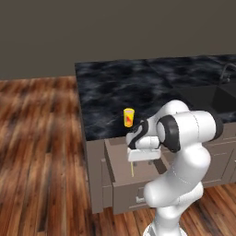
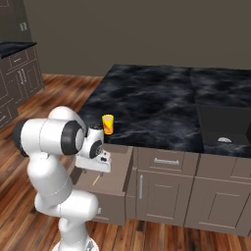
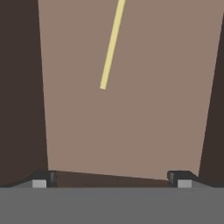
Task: Pick up the straw from the right drawer and put it inside the smoothie cup.
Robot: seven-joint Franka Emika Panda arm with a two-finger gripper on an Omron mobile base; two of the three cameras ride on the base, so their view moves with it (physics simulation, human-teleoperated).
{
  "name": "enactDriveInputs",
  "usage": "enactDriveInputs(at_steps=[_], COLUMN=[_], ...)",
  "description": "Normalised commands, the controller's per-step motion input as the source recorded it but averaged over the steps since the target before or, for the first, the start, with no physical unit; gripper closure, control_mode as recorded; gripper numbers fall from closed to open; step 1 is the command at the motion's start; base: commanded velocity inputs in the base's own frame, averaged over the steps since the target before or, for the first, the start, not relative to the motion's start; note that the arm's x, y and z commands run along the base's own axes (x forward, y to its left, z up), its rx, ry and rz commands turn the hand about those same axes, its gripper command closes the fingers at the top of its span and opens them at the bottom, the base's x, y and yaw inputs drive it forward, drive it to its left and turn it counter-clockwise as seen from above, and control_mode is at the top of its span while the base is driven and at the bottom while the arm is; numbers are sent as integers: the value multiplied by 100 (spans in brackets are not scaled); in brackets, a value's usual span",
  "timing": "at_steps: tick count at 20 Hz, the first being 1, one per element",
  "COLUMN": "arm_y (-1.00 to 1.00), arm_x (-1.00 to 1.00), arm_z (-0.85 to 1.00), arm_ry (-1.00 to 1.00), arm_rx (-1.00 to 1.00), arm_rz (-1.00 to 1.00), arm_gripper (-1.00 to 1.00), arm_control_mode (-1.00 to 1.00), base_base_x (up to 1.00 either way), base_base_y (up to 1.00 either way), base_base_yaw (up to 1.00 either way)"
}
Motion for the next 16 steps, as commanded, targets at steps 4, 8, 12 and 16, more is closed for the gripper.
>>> enactDriveInputs(at_steps=[4, 8, 12, 16], arm_y=[0, 0, 0, 0], arm_x=[23, 22, 23, 22], arm_z=[-26, -24, -22, -23], arm_ry=[-7, -3, 0, 0], arm_rx=[0, 0, 0, 0], arm_rz=[-1, -1, -1, -1], arm_gripper=[-100, -100, -100, -100], arm_control_mode=[-100, -100, -100, -100], base_base_x=[0, 0, 0, 0], base_base_y=[0, 0, 0, 0], base_base_yaw=[0, 0, 0, 0])
